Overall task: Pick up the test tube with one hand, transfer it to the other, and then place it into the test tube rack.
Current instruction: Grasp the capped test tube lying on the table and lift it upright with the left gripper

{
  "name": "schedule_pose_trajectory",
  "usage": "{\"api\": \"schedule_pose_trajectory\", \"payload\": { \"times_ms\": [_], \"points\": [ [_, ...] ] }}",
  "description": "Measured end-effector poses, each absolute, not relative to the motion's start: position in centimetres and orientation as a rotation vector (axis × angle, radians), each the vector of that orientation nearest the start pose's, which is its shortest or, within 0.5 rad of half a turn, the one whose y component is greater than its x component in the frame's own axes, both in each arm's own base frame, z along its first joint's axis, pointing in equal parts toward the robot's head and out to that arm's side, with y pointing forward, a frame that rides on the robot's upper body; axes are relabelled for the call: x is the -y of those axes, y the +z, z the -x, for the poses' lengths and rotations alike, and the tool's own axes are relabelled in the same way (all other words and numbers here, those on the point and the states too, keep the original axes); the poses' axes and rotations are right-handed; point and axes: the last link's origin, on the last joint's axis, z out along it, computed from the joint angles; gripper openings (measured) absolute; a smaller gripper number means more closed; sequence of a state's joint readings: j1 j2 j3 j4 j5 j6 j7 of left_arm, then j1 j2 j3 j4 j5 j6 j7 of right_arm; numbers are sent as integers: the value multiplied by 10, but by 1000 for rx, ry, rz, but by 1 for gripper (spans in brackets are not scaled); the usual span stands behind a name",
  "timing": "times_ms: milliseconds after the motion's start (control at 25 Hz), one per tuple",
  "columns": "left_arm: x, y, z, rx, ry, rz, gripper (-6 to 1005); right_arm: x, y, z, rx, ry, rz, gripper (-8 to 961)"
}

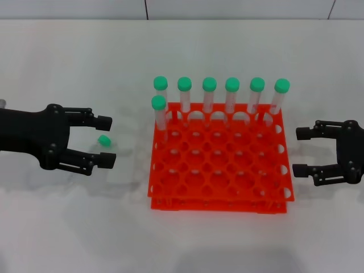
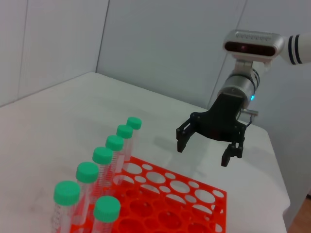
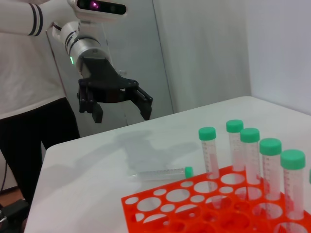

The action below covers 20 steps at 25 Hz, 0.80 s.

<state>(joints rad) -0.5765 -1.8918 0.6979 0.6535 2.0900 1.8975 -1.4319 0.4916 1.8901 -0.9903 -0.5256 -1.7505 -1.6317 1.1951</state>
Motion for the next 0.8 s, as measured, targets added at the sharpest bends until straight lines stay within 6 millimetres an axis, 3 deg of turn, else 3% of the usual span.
{"api": "schedule_pose_trajectory", "payload": {
  "times_ms": [360,400,800],
  "points": [
    [-319,73,252,742,-545,2990,827,-315,41,-291,-359,681,2777,842],
    [-319,78,246,881,-452,2958,825,-315,43,-292,-350,686,2760,842],
    [-327,94,220,1346,19,2735,807,-312,51,-304,-353,695,2659,842]
  ]
}}
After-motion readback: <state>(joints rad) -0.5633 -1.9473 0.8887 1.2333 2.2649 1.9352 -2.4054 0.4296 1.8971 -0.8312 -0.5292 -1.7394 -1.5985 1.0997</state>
